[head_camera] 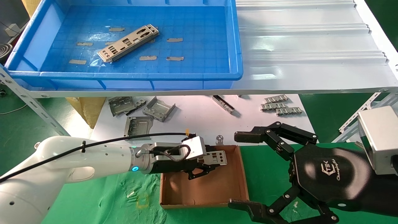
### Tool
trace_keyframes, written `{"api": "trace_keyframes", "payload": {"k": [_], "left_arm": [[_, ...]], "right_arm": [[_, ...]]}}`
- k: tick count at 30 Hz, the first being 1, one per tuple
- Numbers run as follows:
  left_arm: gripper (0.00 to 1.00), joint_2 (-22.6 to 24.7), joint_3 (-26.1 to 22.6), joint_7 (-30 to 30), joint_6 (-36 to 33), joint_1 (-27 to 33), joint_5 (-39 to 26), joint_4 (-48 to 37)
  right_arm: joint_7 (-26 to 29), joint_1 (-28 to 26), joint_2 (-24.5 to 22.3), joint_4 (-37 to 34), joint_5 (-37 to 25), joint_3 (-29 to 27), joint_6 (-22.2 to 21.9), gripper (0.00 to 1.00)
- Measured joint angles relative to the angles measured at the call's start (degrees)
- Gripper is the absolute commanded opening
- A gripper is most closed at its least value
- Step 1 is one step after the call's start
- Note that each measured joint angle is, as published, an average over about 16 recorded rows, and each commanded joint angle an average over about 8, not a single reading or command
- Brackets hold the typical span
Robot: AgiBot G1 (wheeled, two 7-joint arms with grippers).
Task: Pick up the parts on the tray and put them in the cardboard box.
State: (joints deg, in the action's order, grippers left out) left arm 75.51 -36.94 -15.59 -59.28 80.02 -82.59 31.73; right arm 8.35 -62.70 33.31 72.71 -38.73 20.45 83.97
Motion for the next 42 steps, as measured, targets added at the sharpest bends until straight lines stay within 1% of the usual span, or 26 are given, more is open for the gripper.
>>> {"api": "trace_keyframes", "payload": {"k": [7, 13, 24, 28, 34, 42], "left_arm": [[1.00, 0.7, 0.1, -2.7, -0.3, 0.7, 1.2, -2.9], [1.00, 0.1, 0.6, -3.4, -3.2, 1.2, 3.3, -3.7], [1.00, -2.8, 2.7, 0.1, -14.5, 1.9, 10.0, -4.8], [1.00, -3.5, 3.4, 1.3, -17.5, 2.0, 11.8, -5.3], [1.00, -4.1, 3.8, 2.0, -19.0, 1.9, 12.8, -5.2], [1.00, -6.1, 4.7, 3.2, -18.7, 0.7, 14.0, -2.4]], "right_arm": [[0.0, 0.0, 0.0, 0.0, 0.0, 0.0, 0.0, 1.00], [0.0, 0.0, 0.0, 0.0, 0.0, 0.0, 0.0, 1.00], [0.0, 0.0, 0.0, 0.0, 0.0, 0.0, 0.0, 1.00], [0.0, 0.0, 0.0, 0.0, 0.0, 0.0, 0.0, 1.00], [0.0, 0.0, 0.0, 0.0, 0.0, 0.0, 0.0, 1.00], [0.0, 0.0, 0.0, 0.0, 0.0, 0.0, 0.0, 1.00]]}}
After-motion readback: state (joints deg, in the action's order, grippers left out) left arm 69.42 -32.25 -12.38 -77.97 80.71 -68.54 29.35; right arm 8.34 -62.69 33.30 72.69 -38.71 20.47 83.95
